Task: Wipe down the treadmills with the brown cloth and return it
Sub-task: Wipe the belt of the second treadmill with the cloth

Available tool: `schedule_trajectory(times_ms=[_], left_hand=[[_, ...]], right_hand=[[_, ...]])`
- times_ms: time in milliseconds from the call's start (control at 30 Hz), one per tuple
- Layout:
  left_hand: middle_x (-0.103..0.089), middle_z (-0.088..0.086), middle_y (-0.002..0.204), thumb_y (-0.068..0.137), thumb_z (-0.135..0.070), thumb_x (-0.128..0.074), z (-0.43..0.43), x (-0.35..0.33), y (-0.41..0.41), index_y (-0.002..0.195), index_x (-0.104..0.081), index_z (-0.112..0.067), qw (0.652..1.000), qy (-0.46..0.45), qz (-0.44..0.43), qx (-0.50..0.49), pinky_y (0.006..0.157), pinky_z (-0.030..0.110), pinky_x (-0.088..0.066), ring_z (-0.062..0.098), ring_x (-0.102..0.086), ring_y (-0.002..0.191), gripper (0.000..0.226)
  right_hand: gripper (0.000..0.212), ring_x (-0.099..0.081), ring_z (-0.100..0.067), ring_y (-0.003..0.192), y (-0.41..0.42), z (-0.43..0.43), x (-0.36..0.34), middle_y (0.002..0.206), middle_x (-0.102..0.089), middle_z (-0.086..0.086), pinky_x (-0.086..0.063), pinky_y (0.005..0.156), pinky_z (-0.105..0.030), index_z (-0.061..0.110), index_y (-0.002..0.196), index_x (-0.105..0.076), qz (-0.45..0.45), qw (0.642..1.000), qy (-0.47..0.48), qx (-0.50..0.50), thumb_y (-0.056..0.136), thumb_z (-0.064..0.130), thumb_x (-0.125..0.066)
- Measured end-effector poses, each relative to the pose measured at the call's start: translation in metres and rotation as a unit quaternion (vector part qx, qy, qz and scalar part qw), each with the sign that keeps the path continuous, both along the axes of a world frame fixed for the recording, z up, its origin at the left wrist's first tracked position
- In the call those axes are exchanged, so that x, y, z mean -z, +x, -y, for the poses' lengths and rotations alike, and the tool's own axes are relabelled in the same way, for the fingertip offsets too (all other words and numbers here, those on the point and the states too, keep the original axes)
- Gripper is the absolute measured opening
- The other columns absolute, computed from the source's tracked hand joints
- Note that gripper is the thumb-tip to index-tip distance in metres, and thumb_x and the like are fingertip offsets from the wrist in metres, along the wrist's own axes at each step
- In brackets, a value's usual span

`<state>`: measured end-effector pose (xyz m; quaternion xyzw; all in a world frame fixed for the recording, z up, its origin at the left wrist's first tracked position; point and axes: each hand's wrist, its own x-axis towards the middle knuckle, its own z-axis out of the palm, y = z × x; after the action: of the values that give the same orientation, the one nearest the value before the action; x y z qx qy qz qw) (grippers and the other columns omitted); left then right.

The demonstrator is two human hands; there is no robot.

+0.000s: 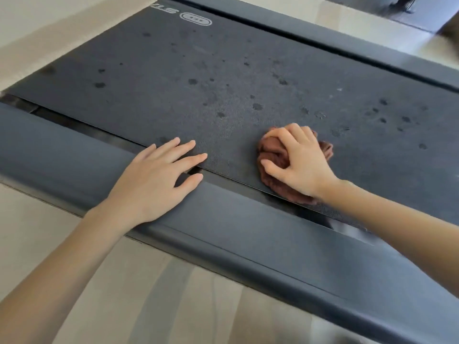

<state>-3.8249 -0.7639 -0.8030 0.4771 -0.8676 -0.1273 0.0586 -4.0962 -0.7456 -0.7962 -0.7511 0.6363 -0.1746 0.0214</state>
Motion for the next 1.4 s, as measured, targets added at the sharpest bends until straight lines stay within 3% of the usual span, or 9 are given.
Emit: schedule_trajectory(times_ms=[200,333,467,600,767,867,1133,1267,1400], left_hand=[[-0.016,-0.016,0.154,0.092,-0.053,-0.025,0.002,0.0,0.0,0.141,-0.031,-0.042,1.0,0.0,0.008,-0.001,0.116,0.031,-0.007,0.004,-0.006,0.143,0.05],[-0.014,-0.019,0.154,0.086,-0.058,-0.014,-0.001,-0.002,-0.001,0.141,-0.03,-0.042,1.0,0.013,0.014,-0.012,0.117,0.036,-0.001,0.002,-0.002,0.143,0.06],[-0.009,-0.022,0.154,0.084,-0.06,-0.011,-0.009,-0.006,-0.035,0.142,-0.028,-0.04,0.998,0.054,-0.011,0.017,0.116,0.046,0.007,-0.003,0.007,0.141,0.065],[-0.001,-0.02,0.156,0.088,-0.057,-0.015,-0.015,-0.003,-0.104,0.147,-0.017,-0.036,0.993,0.049,0.017,0.11,0.115,0.049,0.008,0.0,0.014,0.141,0.062],[0.003,-0.018,0.156,0.084,-0.06,-0.008,-0.016,0.002,-0.182,0.147,-0.011,-0.036,0.982,0.062,0.013,0.177,0.115,0.049,0.008,0.002,0.015,0.141,0.067],[0.003,-0.018,0.156,0.084,-0.062,-0.007,-0.013,0.003,-0.216,0.147,-0.012,-0.038,0.981,0.072,0.005,0.179,0.116,0.049,0.008,0.002,0.014,0.141,0.067],[0.011,-0.025,0.152,0.081,-0.063,0.006,-0.009,0.016,-0.212,0.139,0.004,-0.048,0.983,0.009,0.008,0.186,0.116,0.037,0.012,-0.004,0.022,0.137,0.06],[0.003,-0.024,0.152,0.083,-0.062,0.0,-0.009,0.014,-0.212,0.14,-0.005,-0.046,0.982,0.013,-0.005,0.189,0.117,0.035,0.01,-0.004,0.015,0.139,0.059],[-0.009,-0.022,0.153,0.087,-0.06,-0.009,-0.011,0.014,-0.209,0.142,-0.018,-0.042,0.98,0.021,-0.029,0.198,0.118,0.036,0.003,-0.003,0.005,0.141,0.058]], right_hand=[[0.048,-0.042,-0.029,0.107,0.078,0.061,0.011,0.118,-0.049,-0.005,-0.034,0.093,-0.039,0.021,0.124,-0.051,-0.007,0.999,-0.024,0.039,0.084,0.047,-0.056],[0.047,-0.043,-0.027,0.1,0.04,0.026,0.004,0.112,-0.051,-0.004,-0.035,0.095,-0.041,0.02,0.123,-0.053,0.007,1.0,0.012,-0.017,0.081,0.041,-0.061],[0.046,-0.043,-0.022,0.099,-0.031,-0.036,-0.001,0.11,-0.054,-0.002,-0.033,0.096,-0.034,0.02,0.119,-0.058,0.037,0.999,0.027,0.017,0.077,0.039,-0.058],[0.052,-0.045,-0.02,0.103,-0.118,-0.104,-0.007,0.11,-0.055,0.0,-0.032,0.097,-0.035,0.02,0.116,-0.059,0.05,0.99,0.048,0.12,0.071,0.044,-0.049],[0.036,-0.05,-0.036,0.109,-0.21,-0.177,-0.014,0.115,-0.059,-0.008,-0.035,0.096,-0.044,0.02,0.111,-0.06,0.057,0.94,0.035,0.335,0.077,0.025,-0.069],[0.041,-0.05,-0.036,0.106,-0.219,-0.167,-0.008,0.111,-0.06,-0.008,-0.036,0.093,-0.041,0.017,0.108,-0.062,0.045,0.922,0.004,0.385,0.072,0.035,-0.06],[0.036,-0.052,-0.027,0.102,-0.173,-0.044,0.005,0.111,-0.061,0.001,-0.035,0.09,-0.034,0.019,0.11,-0.061,0.028,0.972,-0.038,0.232,0.078,0.036,-0.062],[0.04,-0.051,-0.023,0.108,-0.156,-0.01,0.005,0.116,-0.06,0.004,-0.037,0.093,-0.036,0.02,0.117,-0.059,0.041,0.989,-0.018,0.142,0.08,0.035,-0.063],[0.044,-0.05,-0.022,0.114,-0.192,-0.051,0.001,0.121,-0.059,0.004,-0.035,0.098,-0.037,0.022,0.12,-0.058,0.052,0.992,0.011,0.112,0.078,0.033,-0.064]])
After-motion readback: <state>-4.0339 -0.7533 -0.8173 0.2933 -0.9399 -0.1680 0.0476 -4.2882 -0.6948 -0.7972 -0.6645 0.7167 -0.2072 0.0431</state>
